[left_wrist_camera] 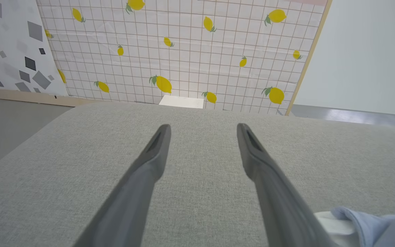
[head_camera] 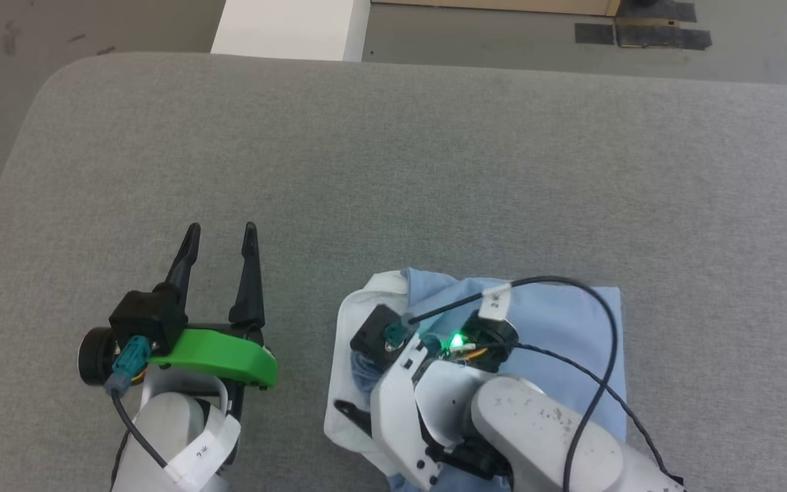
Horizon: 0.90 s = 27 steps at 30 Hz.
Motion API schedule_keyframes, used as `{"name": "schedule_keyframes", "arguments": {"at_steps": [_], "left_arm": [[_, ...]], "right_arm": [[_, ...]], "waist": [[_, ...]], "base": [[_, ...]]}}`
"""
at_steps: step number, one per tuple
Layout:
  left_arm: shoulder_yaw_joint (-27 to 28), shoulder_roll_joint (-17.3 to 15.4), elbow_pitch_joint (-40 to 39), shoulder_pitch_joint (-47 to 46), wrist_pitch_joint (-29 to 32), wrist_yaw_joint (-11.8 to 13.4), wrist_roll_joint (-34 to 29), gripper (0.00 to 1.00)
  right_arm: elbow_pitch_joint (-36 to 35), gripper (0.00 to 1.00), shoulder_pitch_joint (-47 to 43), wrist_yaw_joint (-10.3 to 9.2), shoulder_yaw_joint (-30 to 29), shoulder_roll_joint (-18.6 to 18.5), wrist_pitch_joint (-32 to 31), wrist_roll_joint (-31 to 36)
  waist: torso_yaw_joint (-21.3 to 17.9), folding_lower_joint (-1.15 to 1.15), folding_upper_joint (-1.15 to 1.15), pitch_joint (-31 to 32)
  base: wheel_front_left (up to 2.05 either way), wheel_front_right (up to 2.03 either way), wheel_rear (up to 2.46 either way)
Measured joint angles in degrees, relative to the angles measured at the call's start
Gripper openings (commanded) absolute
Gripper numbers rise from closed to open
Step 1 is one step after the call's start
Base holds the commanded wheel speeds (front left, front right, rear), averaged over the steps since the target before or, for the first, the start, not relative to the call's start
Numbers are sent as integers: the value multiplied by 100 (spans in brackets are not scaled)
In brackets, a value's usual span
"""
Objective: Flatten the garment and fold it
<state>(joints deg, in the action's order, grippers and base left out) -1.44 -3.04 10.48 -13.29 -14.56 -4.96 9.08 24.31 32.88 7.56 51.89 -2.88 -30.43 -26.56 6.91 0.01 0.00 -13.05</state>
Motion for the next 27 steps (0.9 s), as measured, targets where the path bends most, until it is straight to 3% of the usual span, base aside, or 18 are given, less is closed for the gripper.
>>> {"name": "schedule_keyframes", "arguments": {"at_steps": [7, 13, 19, 27], "left_arm": [[94, 2, 24, 63, 0, -2, -8, 100], [194, 2, 16, 226, 0, -10, -12, 100], [260, 3, -29, 397, 0, -10, -12, 100], [307, 3, -142, 566, 0, -8, -11, 100]], "right_arm": [[-798, 100, 54, 1, -733, 2, 1471, -215], [-1627, 100, -381, 1, -2185, -130, 2647, 321], [-2273, 100, -1394, 1, -3600, -180, 3311, 998], [-2530, 100, -2496, 1, -4880, -209, 3674, 1460]], "waist": [[-174, 0, 0, 227], [-383, -1, 0, 473], [-627, 0, 0, 669], [-888, -1, 0, 850]], "base": [[0, 0, 0], [0, 0, 0], [0, 0, 0], [0, 0, 0]]}}
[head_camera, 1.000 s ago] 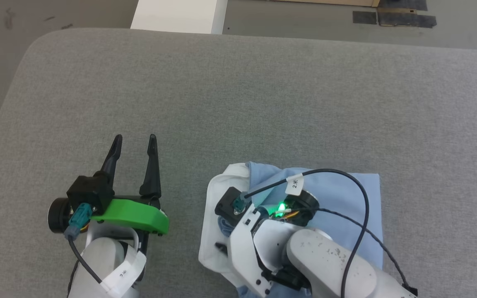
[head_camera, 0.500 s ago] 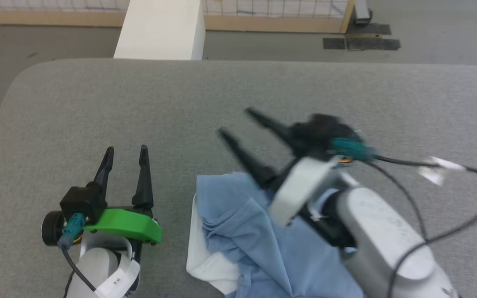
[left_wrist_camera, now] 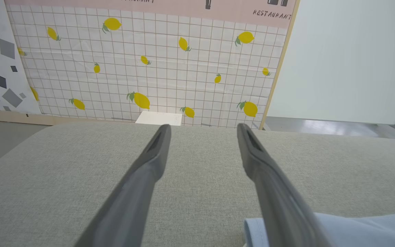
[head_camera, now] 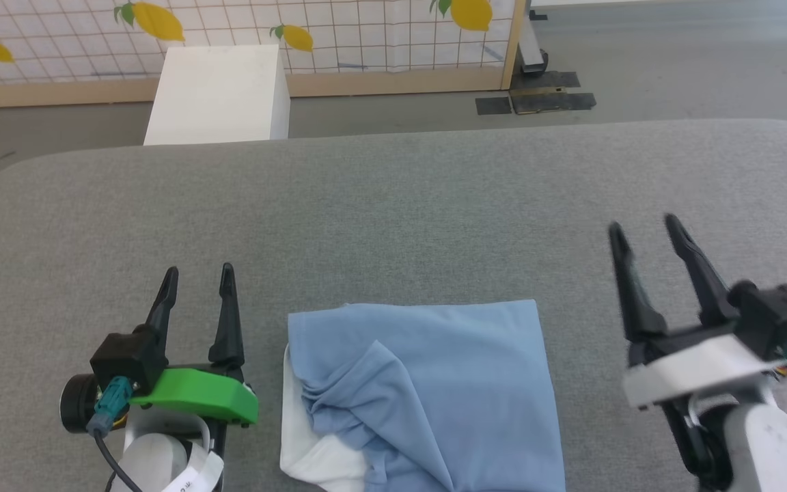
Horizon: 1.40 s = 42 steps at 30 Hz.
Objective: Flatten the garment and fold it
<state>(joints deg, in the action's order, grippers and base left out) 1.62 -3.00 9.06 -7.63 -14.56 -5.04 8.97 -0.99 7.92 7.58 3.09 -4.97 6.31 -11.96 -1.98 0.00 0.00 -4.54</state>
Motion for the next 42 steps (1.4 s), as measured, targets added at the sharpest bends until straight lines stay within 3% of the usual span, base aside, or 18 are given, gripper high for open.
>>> {"name": "schedule_keyframes", "arguments": {"at_steps": [4, 7, 10, 16, 20, 25, 30, 42], "left_arm": [[2, 0, -30, 58, 0, 0, 0, 100], [-8, 0, -32, 60, 0, 0, 0, 100], [-23, 0, -35, 60, 0, 0, 0, 100], [-44, 0, -45, 59, 0, 2, 0, 100], [-44, 0, -48, 54, 0, 2, -19, 100], [-55, 0, -49, 46, 0, 2, -35, 100], [-64, 0, -36, 23, 0, 2, -35, 100], [-64, 0, -31, -48, 0, -2, -41, 100]], "right_arm": [[2, 100, -388, -1, -326, -10, 15, 15], [71, 100, -555, 0, -448, 22, -194, -541], [196, 100, -602, 0, -563, 104, -675, -1714], [614, 100, -603, -1, -923, 179, -2318, -4386], [1193, 100, -586, -2, -1170, 196, -3504, -5364], [2148, 100, -359, -2, -1410, 199, -4630, -5857], [2680, 100, 66, -1, -1451, 197, -5343, -5615], [3160, 100, 649, -1, -658, 152, -6122, -5403]], "waist": [[-57, 0, 0, 39], [-54, 0, 0, 20], [-44, 0, 0, -7], [8, 0, 0, -80], [46, 0, 0, -132], [121, 0, 0, -199], [194, 0, 0, -246], [331, 0, 0, -308]], "base": [[0, 0, 0], [0, 0, 0], [0, 0, 0], [0, 0, 0], [0, 0, 0], [0, 0, 0], [0, 0, 0], [0, 0, 0]]}}
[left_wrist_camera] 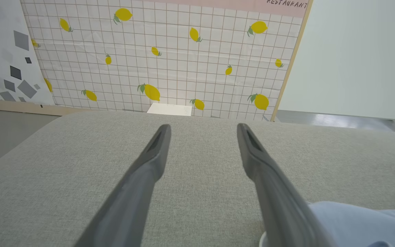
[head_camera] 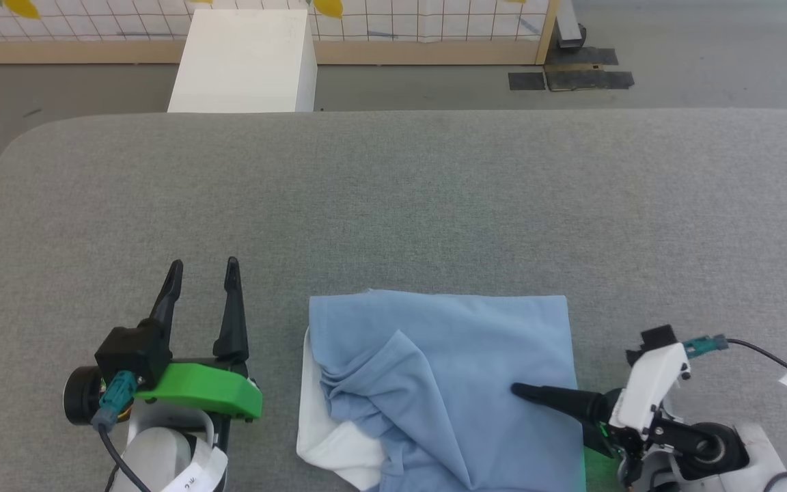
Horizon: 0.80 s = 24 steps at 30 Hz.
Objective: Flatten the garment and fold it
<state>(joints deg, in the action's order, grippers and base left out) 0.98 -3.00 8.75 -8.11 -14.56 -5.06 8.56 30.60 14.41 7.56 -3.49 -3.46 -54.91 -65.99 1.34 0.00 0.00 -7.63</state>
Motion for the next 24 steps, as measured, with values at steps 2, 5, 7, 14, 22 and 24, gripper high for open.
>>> {"name": "schedule_keyframes", "arguments": {"at_steps": [2, 5, 7, 14, 22, 24], "left_arm": [[-4, 0, 0, -21, 0, 0, 0, 100], [-40, 0, 1, -24, 0, 0, 5, 100], [-57, 0, 2, -24, 0, 0, 8, 100], [48, -2, -80, -10, -14, 13, 5, 100], [68, -5, -385, -29, -18, 0, -69, 100], [49, -19, -446, -73, -16, -3, -129, 100]], "right_arm": [[9, 76, 50, 0, 177, 5, -23, 5], [-20, 9, 112, 0, 359, 12, -20, 102], [-118, 0, 113, 0, 458, 21, -4, 231], [-1115, 0, 243, 0, 995, -101, 166, 1883], [-2003, 0, 1426, 2, 2347, -1304, 567, 4446], [-1944, 0, 1730, 2, 2521, -1521, 682, 4800]], "waist": [[14, 0, 0, -13], [52, 0, 0, -21], [78, 0, 0, -23], [-74, 0, 0, -39], [-732, 0, 0, -180], [-932, 0, 0, -239]], "base": [[0, 0, 0], [0, 0, 0], [0, 0, 0], [0, 0, 0], [0, 0, 0], [0, 0, 0]]}}
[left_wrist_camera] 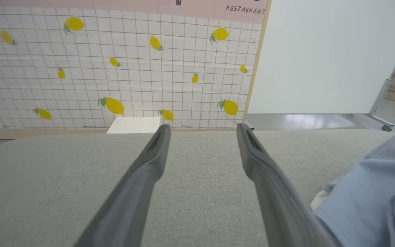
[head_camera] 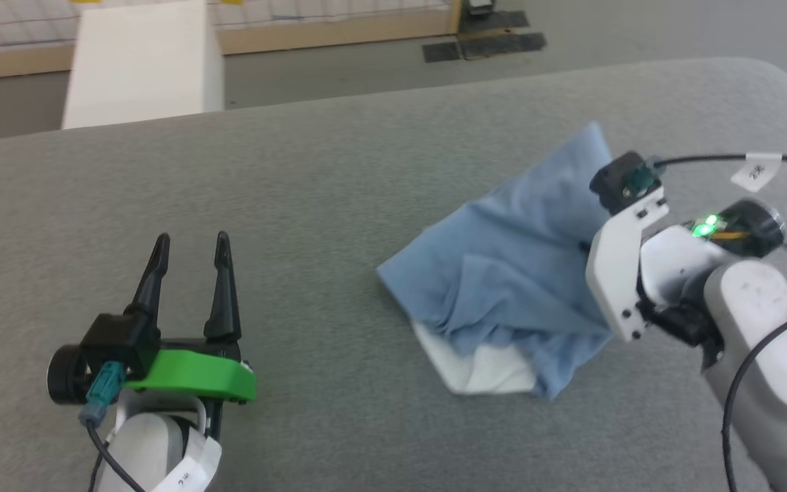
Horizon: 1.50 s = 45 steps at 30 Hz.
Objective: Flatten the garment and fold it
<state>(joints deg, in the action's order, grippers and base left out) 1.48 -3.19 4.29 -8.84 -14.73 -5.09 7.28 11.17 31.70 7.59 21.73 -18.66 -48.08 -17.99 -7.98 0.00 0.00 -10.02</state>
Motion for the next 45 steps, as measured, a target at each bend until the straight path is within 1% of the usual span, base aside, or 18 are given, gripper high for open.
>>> {"name": "schedule_keyframes", "arguments": {"at_steps": [3, 6, 13, 17, 20, 24, 28, 31, 32, 33, 35, 36, 38, 41, 45], "left_arm": [[-38, -55, -86, -129, -1, -35, -146, 100], [-34, -115, -155, -236, -1, -40, -205, 100], [-23, -391, -326, -307, 0, -38, -316, 100], [-8, -516, -508, -359, 105, -35, -407, 100], [-2, -615, -666, -445, 222, -33, -437, 100], [-30, -676, -847, -535, 366, -32, -488, 100], [-42, -746, -951, -565, 463, -14, -503, 100], [-37, -761, -954, -566, 463, 7, -503, 100], [-32, -766, -938, -565, 456, 12, -500, 100], [-25, -767, -916, -563, 447, 13, -488, 100], [-19, -766, -846, -554, 402, 19, -472, 100], [-21, -749, -750, -532, 342, 58, -434, 100], [-27, -706, -637, -511, 276, 63, -400, 100], [-69, -590, -457, -459, 191, 69, -327, 100], [-170, -434, -202, -357, 94, 69, -172, 100]], "right_arm": [[209, 0, 373, 0, 107, -233, 186, 369], [510, 0, 638, 1, 49, -398, 419, 617], [1356, 0, 1159, 1, -400, -461, 1191, 1281], [1826, 0, 1389, 2, -889, -401, 1561, 1653], [2150, 0, 1577, 1, -1290, -330, 1867, 1930], [2528, 0, 1797, 2, -1793, -214, 2278, 2274], [2951, 0, 1986, 2, -2443, -88, 2510, 2635], [3212, 0, 2016, 1, -2873, 12, 2616, 2916], [3286, 98, 2016, 1, -2973, 43, 2670, 3012], [3336, 100, 2016, 1, -3065, 74, 2755, 3096], [3393, 100, 2016, 1, -3142, 97, 2974, 3263], [3438, 100, 2014, 2, -3150, 100, 3265, 3420], [3455, 100, 2008, 1, -3192, 98, 3521, 3428], [3461, 100, 1953, 1, -3188, 119, 3919, 3357], [3316, 100, 1633, 1, -2999, 138, 4493, 2962]], "waist": [[-303, 0, 0, -104], [-612, 0, 0, -225], [-1327, 0, 0, -562], [-1637, 0, 0, -833], [-1778, 0, 0, -1075], [-1873, 0, 0, -1396], [-1874, 0, 0, -1691], [-1795, 1, 0, -1826], [-1752, 1, 0, -1849], [-1711, 1, 0, -1861], [-1645, 1, 0, -1846], [-1591, 1, 0, -1766], [-1544, 1, 0, -1657], [-1474, 1, 0, -1416], [-1354, 1, 0, -1045]], "base": [[0, 0, 0], [0, 0, 0], [0, 0, 0], [0, 0, 0], [0, 0, 0], [0, 0, 0], [0, 0, 0], [0, 0, 0], [0, 0, 0], [0, 0, 0], [0, 0, 0], [0, 0, 0], [0, 0, 0], [0, 0, 0], [0, 0, 0]]}}
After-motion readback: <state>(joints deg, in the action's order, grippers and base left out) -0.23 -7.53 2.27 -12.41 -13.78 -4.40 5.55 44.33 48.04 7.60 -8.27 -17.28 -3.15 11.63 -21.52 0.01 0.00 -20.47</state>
